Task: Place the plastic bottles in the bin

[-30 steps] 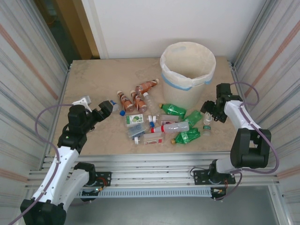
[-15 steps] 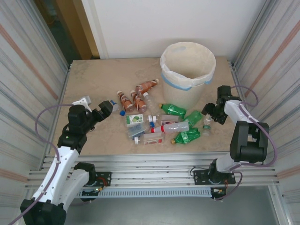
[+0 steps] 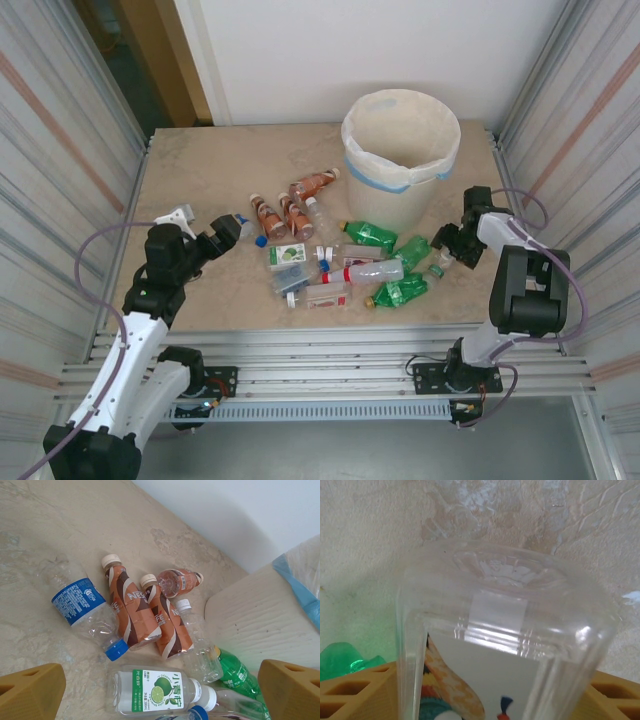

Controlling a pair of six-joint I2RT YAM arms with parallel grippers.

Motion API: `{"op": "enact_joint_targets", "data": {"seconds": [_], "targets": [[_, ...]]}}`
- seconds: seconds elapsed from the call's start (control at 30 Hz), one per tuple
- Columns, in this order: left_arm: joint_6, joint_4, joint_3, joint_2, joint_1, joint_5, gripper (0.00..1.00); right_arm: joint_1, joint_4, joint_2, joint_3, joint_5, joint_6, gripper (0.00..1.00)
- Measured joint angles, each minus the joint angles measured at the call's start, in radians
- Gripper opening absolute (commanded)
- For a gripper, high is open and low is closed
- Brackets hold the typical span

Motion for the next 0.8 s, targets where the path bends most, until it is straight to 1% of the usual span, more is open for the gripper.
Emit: {"op": "enact_joint_targets", "data": {"seconds": [0.3,0.5,0.57,0.67,0.8], "targets": [[0.0,0.0,0.0,0.013,0.0,0.0,0.99,-0.006,0.011,0.021,0.002,-0.013,0.012,0.44],[0.0,-0.001,0.0,0.013,0.005,0.001,0.99,-0.023,0.008,0.014,0.002,-0.011,0.015,0.31],[0.0,0.0,0.0,0.013,0.006,0.0,0.99,-0.028,-0.004,-0.005,0.002,0.009,0.015,0.29],[0.0,0.0,0.0,0.013,0.006,0.001,0.99,-0.033,-0.045,-0.074,0.014,0.05,0.015,0.27],[0.0,0.0,0.0,0.013,0.006,0.002,0.99,-0.033,-0.108,-0.194,0.094,0.103,0.008,0.25]]}}
